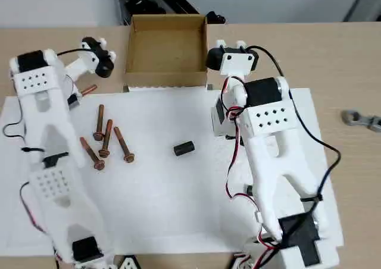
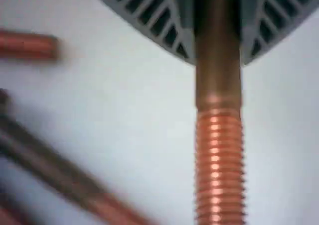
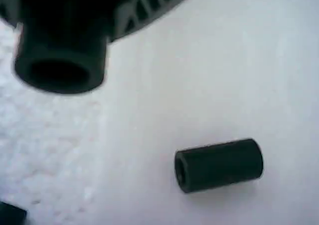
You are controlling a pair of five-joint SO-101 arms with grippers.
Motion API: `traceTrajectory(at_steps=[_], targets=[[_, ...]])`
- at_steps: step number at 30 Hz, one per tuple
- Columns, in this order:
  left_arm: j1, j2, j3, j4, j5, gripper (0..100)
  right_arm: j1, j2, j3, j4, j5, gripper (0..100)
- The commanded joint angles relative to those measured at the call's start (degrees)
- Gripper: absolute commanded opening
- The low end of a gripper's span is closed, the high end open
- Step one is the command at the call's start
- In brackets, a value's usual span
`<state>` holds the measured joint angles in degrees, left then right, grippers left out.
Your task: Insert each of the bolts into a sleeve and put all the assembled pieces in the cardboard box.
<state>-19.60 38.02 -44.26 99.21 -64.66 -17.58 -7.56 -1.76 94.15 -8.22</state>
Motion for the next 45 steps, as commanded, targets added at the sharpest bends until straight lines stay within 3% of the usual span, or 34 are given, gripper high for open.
traceTrajectory(at_steps=[1,8,13,24,29,37,40,45], targets=[[3.1,-17.2,14.0,1.3,-1.5,0,0.5,-2.7,-0.4,-0.1,0.5,1.0],[9.1,-41.5,34.9,1.2,-4.4,0,0.4,-2.8,-0.4,-0.3,0.4,1.2],[11.5,-49.9,43.4,-0.4,-9.5,0,0.7,-3.1,-0.4,-0.3,0.4,1.2],[11.6,-43.6,49.5,-0.6,-31.8,0,0.7,-3.1,6.1,-5.8,0.4,1.2],[11.9,-36.1,49.3,-6.7,-36.9,0,0.7,-3.1,6.2,-6.5,0.4,1.2],[14.4,-31.0,49.1,-20.0,-37.2,0,0.7,-3.1,6.2,-6.8,0.5,1.2],[15.1,-30.8,49.1,-23.9,-33.8,0,0.7,-3.1,6.2,-6.8,0.5,1.2],[15.7,-30.7,49.1,-25.7,-31.2,0,0.7,-3.1,6.3,-6.6,0.5,1.2]])
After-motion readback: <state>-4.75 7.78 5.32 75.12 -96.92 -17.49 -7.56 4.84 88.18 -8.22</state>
